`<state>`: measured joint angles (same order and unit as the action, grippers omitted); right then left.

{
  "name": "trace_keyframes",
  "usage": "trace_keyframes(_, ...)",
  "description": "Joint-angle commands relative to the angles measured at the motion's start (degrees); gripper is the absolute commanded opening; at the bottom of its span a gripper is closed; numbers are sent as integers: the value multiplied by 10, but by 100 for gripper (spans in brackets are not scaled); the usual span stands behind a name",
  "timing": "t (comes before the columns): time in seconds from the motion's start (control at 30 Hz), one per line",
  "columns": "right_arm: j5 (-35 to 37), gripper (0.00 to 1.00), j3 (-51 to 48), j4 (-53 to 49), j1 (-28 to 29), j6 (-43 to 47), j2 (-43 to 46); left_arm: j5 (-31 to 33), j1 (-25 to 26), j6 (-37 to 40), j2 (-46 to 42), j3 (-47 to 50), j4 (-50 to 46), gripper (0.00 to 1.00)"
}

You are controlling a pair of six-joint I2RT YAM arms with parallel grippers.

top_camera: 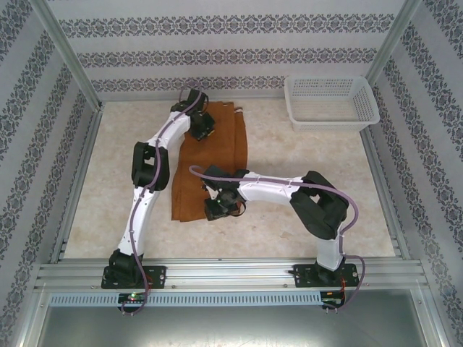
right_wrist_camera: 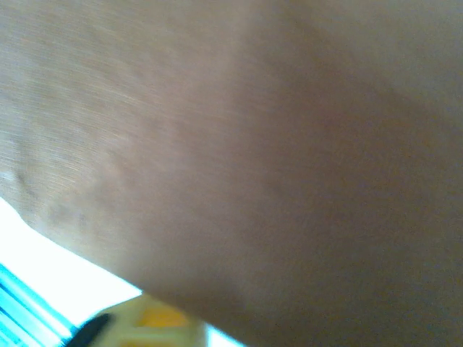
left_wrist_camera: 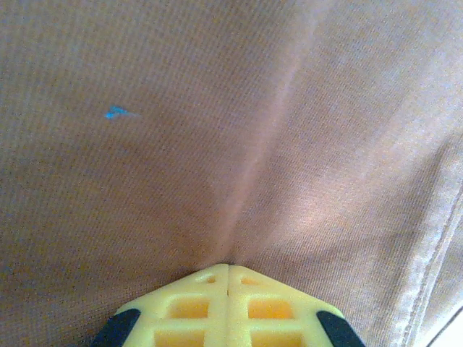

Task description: Roll up the long pants

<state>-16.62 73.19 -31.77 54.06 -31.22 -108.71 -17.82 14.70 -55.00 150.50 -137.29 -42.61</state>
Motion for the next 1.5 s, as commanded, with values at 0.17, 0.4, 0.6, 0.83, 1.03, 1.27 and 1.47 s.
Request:
trace_keyframes(0.17, 210, 76, 89, -154, 50, 197, 81, -37, -3, 58, -42, -3, -64, 100)
trace_keyframes(0.4, 313, 77, 85, -204, 81, 297, 101, -30, -13, 77, -104, 7, -114, 100)
trace_keyframes(0.6, 359, 80, -34, -167, 87, 379, 178, -3, -16, 92, -205, 88, -99, 100)
trace_keyframes(0.83, 378, 86, -88, -165, 90, 416, 236, 0, -17, 75, -326, 188, -78, 100)
trace_keyframes(1.03, 351, 87, -92, -156, 101, 405, 233, 9, -3, 0, -492, 470, 57, 100)
trace_keyframes(1.27, 326, 87, -123, -132, 120, 402, 225, 36, 19, -79, -643, 691, 109, 100)
trace_keyframes(1.47, 317, 87, -142, -98, 136, 400, 204, 93, 60, -167, -780, 837, 95, 100)
